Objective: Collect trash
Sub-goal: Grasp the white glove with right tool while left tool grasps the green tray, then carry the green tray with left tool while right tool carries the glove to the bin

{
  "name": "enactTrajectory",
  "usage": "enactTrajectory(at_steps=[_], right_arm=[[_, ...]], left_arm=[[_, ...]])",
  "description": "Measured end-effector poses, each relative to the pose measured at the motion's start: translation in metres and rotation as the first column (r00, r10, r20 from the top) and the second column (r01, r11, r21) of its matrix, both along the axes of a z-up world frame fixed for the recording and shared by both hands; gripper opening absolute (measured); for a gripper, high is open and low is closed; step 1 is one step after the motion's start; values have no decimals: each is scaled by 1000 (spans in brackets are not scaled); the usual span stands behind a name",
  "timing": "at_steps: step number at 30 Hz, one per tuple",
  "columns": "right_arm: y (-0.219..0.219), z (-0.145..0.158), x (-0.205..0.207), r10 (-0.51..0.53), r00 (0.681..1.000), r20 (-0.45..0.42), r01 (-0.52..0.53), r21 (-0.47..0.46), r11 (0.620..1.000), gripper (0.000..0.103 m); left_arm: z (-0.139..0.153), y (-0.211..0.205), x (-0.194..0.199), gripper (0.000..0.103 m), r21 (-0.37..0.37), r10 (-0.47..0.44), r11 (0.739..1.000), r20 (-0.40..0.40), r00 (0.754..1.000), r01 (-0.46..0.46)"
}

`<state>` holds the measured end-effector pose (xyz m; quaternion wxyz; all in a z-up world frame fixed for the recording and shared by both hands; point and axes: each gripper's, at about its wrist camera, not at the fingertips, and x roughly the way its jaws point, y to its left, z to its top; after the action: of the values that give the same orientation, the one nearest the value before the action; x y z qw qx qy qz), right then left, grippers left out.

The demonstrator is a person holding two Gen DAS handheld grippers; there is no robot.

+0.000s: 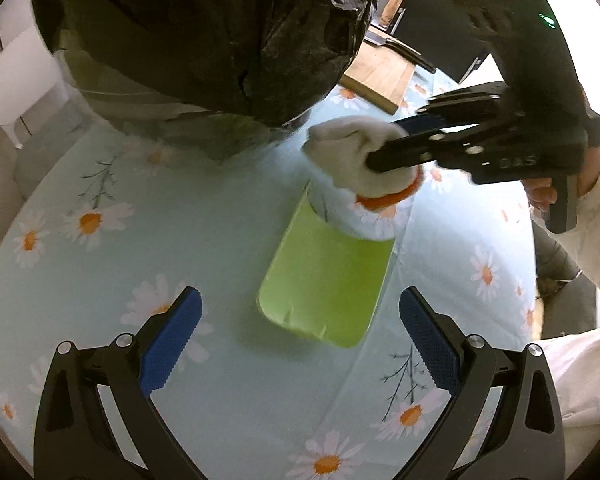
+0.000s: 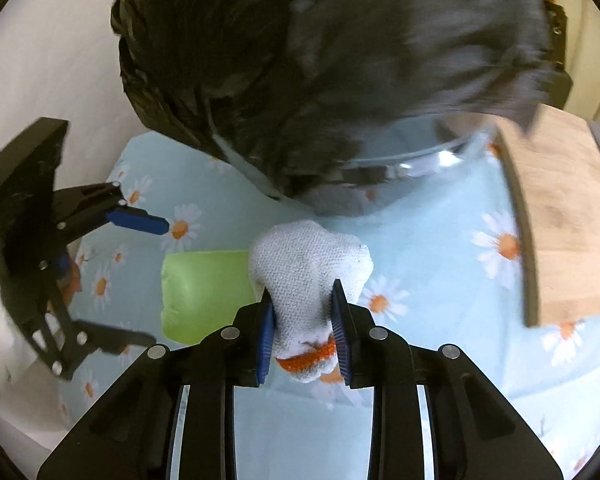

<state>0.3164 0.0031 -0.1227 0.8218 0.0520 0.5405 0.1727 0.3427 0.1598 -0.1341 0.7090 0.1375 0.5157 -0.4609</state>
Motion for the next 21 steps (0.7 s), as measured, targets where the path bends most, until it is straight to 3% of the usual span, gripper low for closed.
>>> enactTrajectory(at_steps=[10, 11, 13, 14, 21], right_arm=[[-37, 11, -18, -46, 999, 5, 46, -6, 999, 24], [-38, 11, -19, -43, 999, 7, 43, -7, 999, 24], [-42, 12, -22, -40, 999, 12, 40, 2, 999, 24], [-44, 13, -23, -38, 999, 15, 38, 5, 999, 24], [-71, 31, -32, 24, 999, 35, -24, -16, 1000, 25]], left_arm=[[-10, -31, -13, 97, 53, -103, 993, 41, 994, 101], [-12, -31, -13, 94, 67, -107, 992, 43, 993, 104], [-17, -40, -15, 78, 107, -122, 988, 57, 991, 115], [-19, -42, -18, 74, 123, -127, 985, 66, 990, 118], [-21, -55, -31, 71, 191, -63, 980, 51, 997, 52]])
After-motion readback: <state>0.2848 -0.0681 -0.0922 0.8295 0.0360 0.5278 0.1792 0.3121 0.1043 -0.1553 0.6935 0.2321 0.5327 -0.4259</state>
